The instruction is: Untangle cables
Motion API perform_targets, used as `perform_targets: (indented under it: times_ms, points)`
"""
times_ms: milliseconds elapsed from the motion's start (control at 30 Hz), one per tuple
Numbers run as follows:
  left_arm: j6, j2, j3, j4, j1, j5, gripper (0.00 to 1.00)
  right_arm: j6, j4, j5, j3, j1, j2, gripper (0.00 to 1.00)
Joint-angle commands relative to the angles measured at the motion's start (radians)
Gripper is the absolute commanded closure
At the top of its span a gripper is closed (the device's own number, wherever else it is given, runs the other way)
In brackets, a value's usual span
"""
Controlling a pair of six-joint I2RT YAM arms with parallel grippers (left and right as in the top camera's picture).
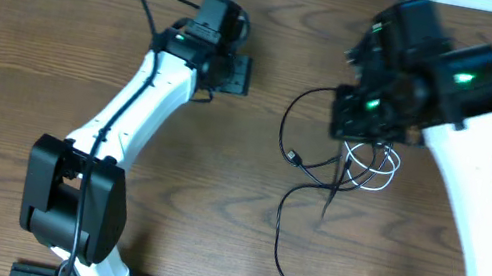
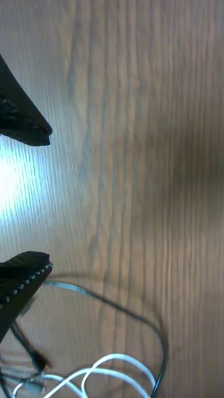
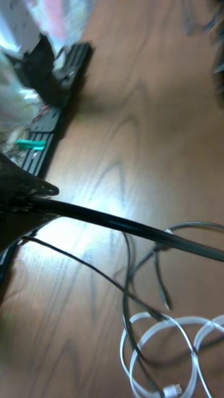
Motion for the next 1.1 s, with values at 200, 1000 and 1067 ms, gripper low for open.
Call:
perform_targets:
  times_ms: [200,1000,1067]
  points:
    - [0.009,-0.035,0.006,-0.042,0.042,-0.009,0.41,-0.222,0.270,-0.352,0.124,0.021,-0.012,0.99]
    - [0.006,-0.034,0.006,-0.045,0.041,-0.001,0.41,-0.044,0.962,0.427,0.341,-0.751,0.426,0.99]
    - [0.006,-0.034,0.006,-0.045,0.041,-0.001,0.41,-0.044,1.008,0.431,0.341,-0.788,0.484,0.99]
